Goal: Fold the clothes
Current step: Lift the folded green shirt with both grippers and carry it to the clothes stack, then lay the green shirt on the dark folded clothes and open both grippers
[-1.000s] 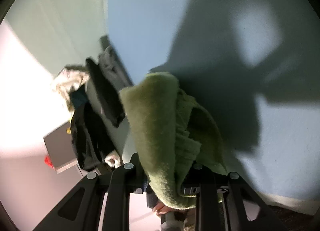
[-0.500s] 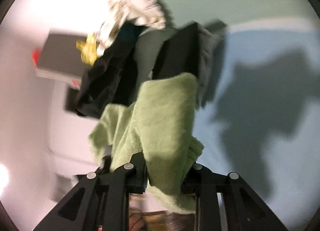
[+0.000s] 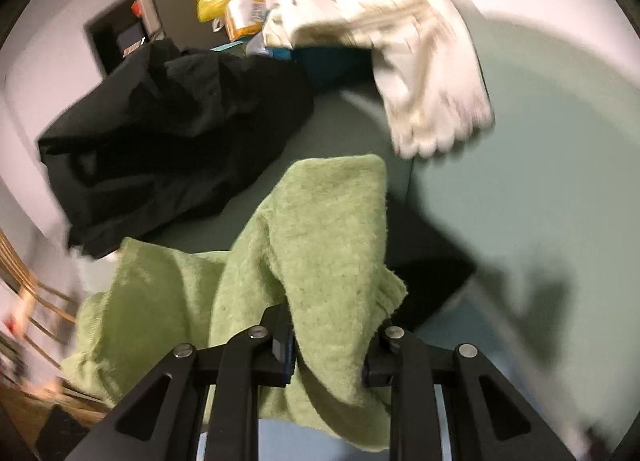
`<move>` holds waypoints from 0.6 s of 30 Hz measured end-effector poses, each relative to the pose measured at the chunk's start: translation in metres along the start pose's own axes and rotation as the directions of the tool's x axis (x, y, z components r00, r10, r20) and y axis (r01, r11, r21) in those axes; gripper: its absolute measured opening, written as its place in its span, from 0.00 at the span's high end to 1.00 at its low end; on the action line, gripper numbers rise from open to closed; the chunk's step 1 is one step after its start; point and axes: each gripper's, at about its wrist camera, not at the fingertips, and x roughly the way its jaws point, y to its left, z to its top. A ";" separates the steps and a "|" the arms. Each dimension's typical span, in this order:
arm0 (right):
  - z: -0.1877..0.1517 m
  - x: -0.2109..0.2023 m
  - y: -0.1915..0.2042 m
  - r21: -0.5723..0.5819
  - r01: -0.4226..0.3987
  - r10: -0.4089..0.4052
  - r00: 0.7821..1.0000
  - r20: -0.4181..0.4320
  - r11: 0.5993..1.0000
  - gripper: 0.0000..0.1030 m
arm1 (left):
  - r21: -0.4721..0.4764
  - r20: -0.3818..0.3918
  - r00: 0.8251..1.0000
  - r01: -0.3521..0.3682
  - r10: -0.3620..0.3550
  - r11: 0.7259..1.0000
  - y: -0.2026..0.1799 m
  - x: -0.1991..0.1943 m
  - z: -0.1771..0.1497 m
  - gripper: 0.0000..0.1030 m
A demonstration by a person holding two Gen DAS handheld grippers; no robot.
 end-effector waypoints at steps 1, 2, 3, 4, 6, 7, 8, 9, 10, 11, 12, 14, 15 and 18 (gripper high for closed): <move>0.025 0.018 0.003 -0.014 0.011 -0.011 1.000 -0.004 1.000 0.77 | -0.014 0.022 1.000 -0.019 0.019 1.000 -0.004 0.014 -0.002 0.73; 0.049 0.037 0.005 -0.027 0.023 -0.024 1.000 -0.010 0.999 0.77 | -0.031 0.039 0.999 -0.031 0.032 0.999 -0.005 0.026 -0.005 0.71; 0.071 0.058 0.007 -0.035 0.038 -0.039 0.999 -0.021 0.999 0.77 | -0.050 0.047 0.997 -0.063 0.065 0.997 -0.006 0.044 -0.012 0.67; 0.093 0.082 0.008 -0.044 0.059 -0.060 0.998 -0.033 0.997 0.76 | -0.047 0.019 0.995 -0.098 0.099 0.994 -0.006 0.057 -0.018 0.57; 0.128 0.132 0.007 -0.049 0.134 -0.137 0.989 -0.058 0.990 0.75 | -0.046 -0.181 0.968 -0.186 0.175 0.981 0.004 0.091 -0.037 0.33; 0.139 0.151 0.002 -0.032 0.172 -0.174 0.982 -0.068 0.985 0.74 | -0.063 -0.276 0.945 -0.198 0.173 0.978 0.013 0.100 -0.045 0.31; 0.153 0.175 -0.004 0.003 0.208 -0.207 0.975 -0.085 0.978 0.69 | -0.094 -0.354 0.922 -0.203 0.158 0.975 0.024 0.104 -0.053 0.31; 0.168 0.202 -0.012 0.054 0.242 -0.236 0.966 -0.104 0.969 0.62 | -0.132 -0.373 0.919 -0.188 0.127 0.973 0.034 0.097 -0.056 0.31; 0.177 0.218 -0.017 0.094 0.261 -0.251 0.962 -0.111 0.961 0.51 | -0.170 -0.392 0.915 -0.174 0.095 0.970 0.045 0.090 -0.058 0.31; 0.185 0.233 -0.023 0.136 0.276 -0.261 0.958 -0.116 0.952 0.48 | -0.207 -0.407 0.911 -0.160 0.064 0.965 0.055 0.083 -0.060 0.31; 0.192 0.246 -0.028 0.181 0.277 -0.260 0.959 -0.111 0.944 0.46 | -0.207 -0.383 0.922 -0.151 0.062 0.967 0.056 0.069 -0.059 0.31; 0.204 0.261 -0.035 0.242 0.275 -0.263 0.961 -0.083 0.930 0.30 | -0.170 -0.361 0.932 -0.098 0.030 0.981 0.051 0.058 -0.050 0.31; 0.212 0.264 -0.037 0.260 0.277 -0.274 0.961 -0.049 0.925 0.30 | -0.116 -0.374 0.927 -0.072 0.024 0.991 0.042 0.071 -0.046 0.32; 0.240 0.281 -0.032 0.273 0.234 -0.246 0.969 0.009 0.933 0.44 | 0.081 -0.401 0.916 0.008 0.025 0.997 0.032 0.069 -0.014 0.83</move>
